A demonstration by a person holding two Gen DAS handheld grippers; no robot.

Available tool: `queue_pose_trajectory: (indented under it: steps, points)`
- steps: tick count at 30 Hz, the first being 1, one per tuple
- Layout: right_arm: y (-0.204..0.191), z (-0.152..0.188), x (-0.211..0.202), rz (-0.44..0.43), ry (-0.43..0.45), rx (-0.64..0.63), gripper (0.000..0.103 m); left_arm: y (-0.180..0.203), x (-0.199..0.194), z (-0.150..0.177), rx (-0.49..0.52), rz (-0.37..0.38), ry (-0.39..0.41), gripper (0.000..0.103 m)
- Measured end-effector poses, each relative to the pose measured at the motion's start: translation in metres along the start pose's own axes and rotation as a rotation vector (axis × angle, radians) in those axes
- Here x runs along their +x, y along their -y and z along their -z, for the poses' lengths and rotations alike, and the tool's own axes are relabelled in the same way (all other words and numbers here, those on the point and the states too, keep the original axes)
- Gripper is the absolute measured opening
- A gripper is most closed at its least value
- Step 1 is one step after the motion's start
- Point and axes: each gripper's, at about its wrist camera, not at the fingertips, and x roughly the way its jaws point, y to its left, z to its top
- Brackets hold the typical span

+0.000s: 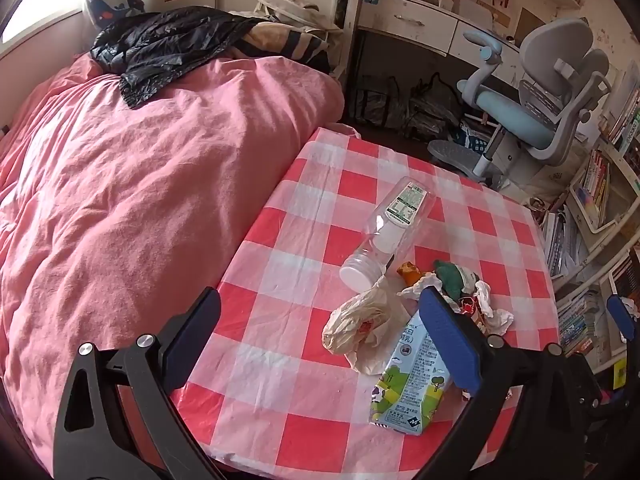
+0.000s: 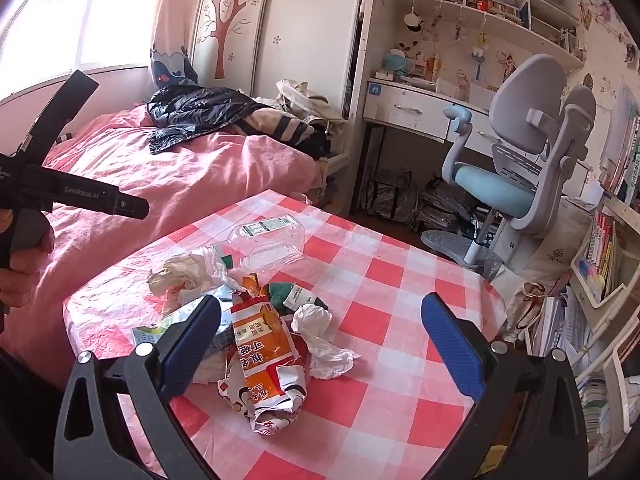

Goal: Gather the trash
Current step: 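Grasp the orange-and-white snack wrapper on the table with the right gripper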

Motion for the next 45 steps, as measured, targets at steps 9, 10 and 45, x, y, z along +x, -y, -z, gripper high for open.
queue_pose_trajectory:
  steps: [9, 10, 45]
  points:
    - [0.000, 0.000, 0.000, -0.026, -0.023, -0.012, 0.097, -0.032, 0.007, -0.005, 0.000, -0.036, -0.018, 0.096]
    - [0.002, 0.007, 0.006, -0.026, -0.019, -0.014, 0.097, -0.035, 0.008, -0.005, -0.008, -0.029, -0.025, 0.096]
    - [-0.006, 0.042, 0.072, -0.231, -0.399, 0.098, 0.045, 0.001, 0.015, -0.013, 0.084, 0.132, -0.033, 0.011]
